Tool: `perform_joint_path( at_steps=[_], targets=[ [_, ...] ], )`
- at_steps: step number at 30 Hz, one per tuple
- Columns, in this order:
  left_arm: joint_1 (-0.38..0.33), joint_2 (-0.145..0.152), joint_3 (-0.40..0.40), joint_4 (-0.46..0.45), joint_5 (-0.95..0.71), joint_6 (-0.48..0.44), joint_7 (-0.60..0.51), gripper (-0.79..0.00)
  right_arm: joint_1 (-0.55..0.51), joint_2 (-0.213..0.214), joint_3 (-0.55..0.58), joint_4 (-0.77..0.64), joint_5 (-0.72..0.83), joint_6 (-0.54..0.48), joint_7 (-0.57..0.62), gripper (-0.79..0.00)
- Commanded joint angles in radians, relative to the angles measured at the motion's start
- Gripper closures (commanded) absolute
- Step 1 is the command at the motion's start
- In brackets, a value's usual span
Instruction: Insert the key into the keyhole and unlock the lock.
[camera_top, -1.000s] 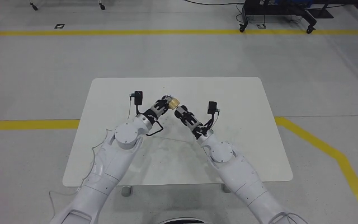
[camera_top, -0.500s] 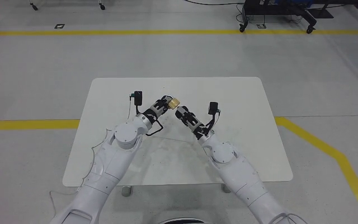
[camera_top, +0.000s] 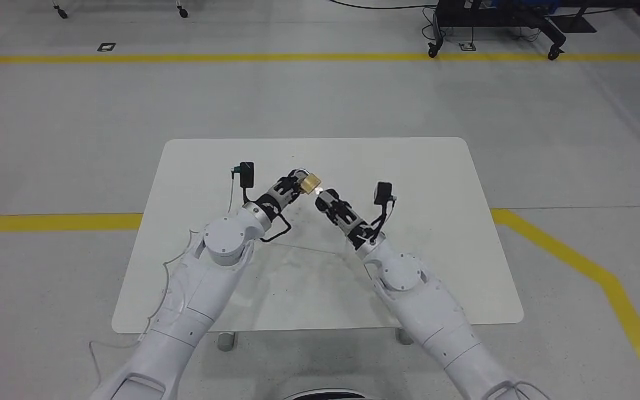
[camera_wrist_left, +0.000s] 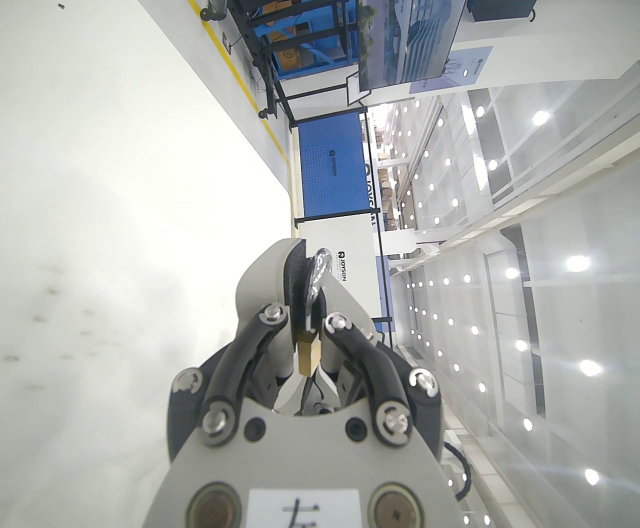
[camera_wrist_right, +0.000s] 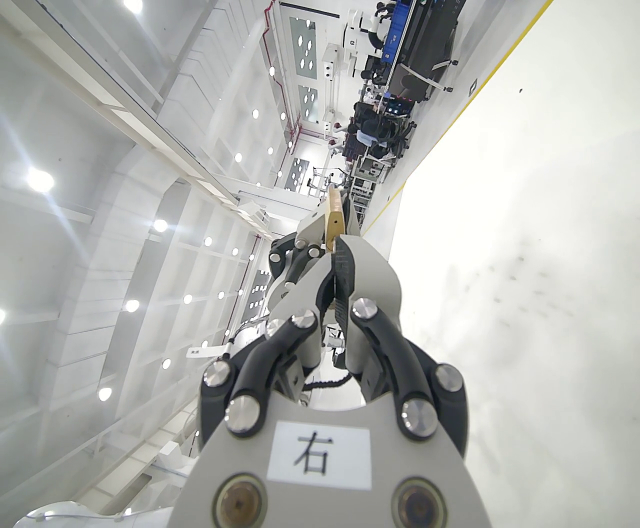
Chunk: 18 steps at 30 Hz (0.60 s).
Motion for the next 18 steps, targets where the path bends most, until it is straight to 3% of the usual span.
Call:
perform_joint_path(
  at_steps=[1, 5, 6, 7, 8, 10, 11, 18],
  targets=[
    [0.002, -0.001, 0.0, -0.001, 0.003, -0.003, -0.002, 0.0, 0.003, -0.001, -0.003, 0.003, 0.0, 0.002, 0.001, 0.0],
    [0.005, -0.001, -0.002, -0.005, 0.005, -0.011, -0.006, 0.0, 0.002, -0.003, -0.003, 0.004, 0.0, 0.002, -0.005, 0.0],
    [0.006, -0.001, -0.005, -0.005, 0.0, -0.013, -0.007, 0.0, -0.001, -0.003, 0.0, 0.004, 0.003, -0.003, -0.005, -0.099],
    [0.008, -0.002, -0.008, -0.006, -0.006, -0.015, -0.007, 0.0, -0.004, -0.003, 0.003, 0.004, 0.008, -0.01, -0.006, -0.286],
    [0.008, -0.001, -0.011, -0.006, -0.008, -0.016, -0.008, 0.0, -0.008, -0.002, 0.007, 0.002, 0.012, -0.019, -0.005, -0.372],
    [0.01, -0.002, -0.014, -0.007, -0.009, -0.018, -0.006, 0.0, -0.016, 0.0, 0.016, 0.0, 0.019, -0.036, 0.002, -0.739],
    [0.011, -0.002, -0.014, -0.008, -0.008, -0.021, -0.002, 0.0, -0.018, 0.001, 0.019, 0.0, 0.02, -0.041, 0.006, -0.785],
    [0.012, -0.004, -0.021, -0.005, -0.02, -0.019, 0.001, 0.0, -0.018, 0.001, 0.019, 0.0, 0.02, -0.041, 0.006, -0.785]
  ],
)
